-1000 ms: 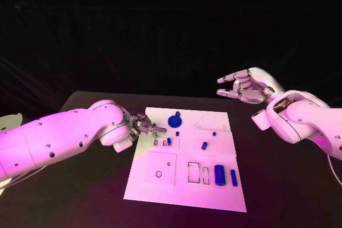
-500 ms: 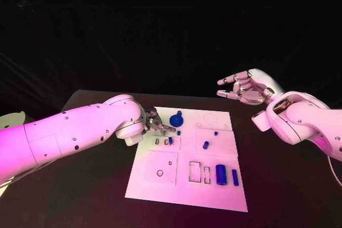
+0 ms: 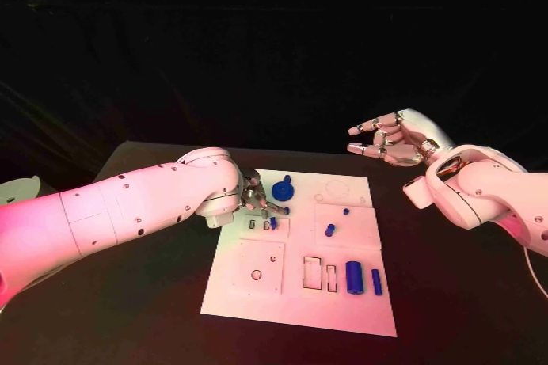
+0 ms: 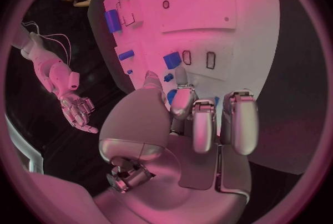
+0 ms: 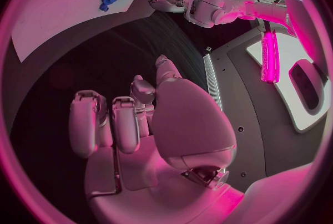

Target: Assemble the parts on the task board

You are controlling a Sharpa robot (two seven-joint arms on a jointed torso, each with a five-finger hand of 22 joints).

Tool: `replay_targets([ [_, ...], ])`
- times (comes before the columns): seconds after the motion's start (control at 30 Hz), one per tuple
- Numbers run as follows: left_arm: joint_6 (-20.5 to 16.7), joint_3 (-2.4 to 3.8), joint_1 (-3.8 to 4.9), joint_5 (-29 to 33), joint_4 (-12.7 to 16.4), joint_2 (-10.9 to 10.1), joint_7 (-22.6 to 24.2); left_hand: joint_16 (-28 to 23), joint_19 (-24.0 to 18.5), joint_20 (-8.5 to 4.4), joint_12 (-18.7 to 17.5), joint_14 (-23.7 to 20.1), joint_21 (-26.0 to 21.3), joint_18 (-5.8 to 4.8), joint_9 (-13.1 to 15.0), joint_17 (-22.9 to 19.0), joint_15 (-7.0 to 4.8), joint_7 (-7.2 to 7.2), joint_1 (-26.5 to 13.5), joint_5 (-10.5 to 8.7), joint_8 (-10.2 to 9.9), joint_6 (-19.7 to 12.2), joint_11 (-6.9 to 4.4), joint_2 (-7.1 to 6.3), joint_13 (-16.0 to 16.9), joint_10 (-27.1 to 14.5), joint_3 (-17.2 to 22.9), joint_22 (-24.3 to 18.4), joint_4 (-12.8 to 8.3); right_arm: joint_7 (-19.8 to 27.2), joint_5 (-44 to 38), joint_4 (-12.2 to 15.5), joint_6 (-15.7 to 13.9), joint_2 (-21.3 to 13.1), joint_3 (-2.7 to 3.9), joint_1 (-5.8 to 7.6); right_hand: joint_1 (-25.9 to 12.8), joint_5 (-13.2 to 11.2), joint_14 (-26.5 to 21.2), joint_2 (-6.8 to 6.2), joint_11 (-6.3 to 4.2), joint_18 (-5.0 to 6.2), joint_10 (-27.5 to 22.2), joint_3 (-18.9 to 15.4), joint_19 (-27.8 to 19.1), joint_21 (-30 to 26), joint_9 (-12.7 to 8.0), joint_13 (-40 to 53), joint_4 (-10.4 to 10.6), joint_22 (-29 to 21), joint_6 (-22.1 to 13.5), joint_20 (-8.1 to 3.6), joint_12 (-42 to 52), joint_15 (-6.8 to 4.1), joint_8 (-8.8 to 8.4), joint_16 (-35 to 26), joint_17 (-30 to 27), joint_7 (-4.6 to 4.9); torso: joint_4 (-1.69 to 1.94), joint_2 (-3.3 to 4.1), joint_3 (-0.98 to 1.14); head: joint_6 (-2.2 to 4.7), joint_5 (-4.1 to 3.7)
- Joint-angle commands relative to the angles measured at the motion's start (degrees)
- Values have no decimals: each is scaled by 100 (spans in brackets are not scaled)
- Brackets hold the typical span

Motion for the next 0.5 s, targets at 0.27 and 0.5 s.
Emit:
replay_targets([
  [0.27,473,2,16,-230,-78,101,-338,18,338,-50,74,582,78,-72,78,1508,-48,-9,54,-15,87,-70,-1,109,54,68,-27,742,-15,-80,-94,-12,123,5,-3,-6,-64,27,386,-1,9,25,0,-36,9,-25,-7,-12,-1,-10,40,-50,-22,-31,0,-40,574,-5,24,6,-4,-17,-18],
  [0.5,584,3,19,-233,-164,165,-345,18,347,-56,99,582,95,-77,139,1508,-54,-19,127,-13,139,-91,-10,163,89,90,-3,773,-28,-87,-109,-9,132,16,-4,-9,-71,29,383,1,9,27,-4,-40,4,-30,-7,-20,2,-21,41,-50,-30,-31,0,-49,562,-5,39,5,-4,-33,-17],
])
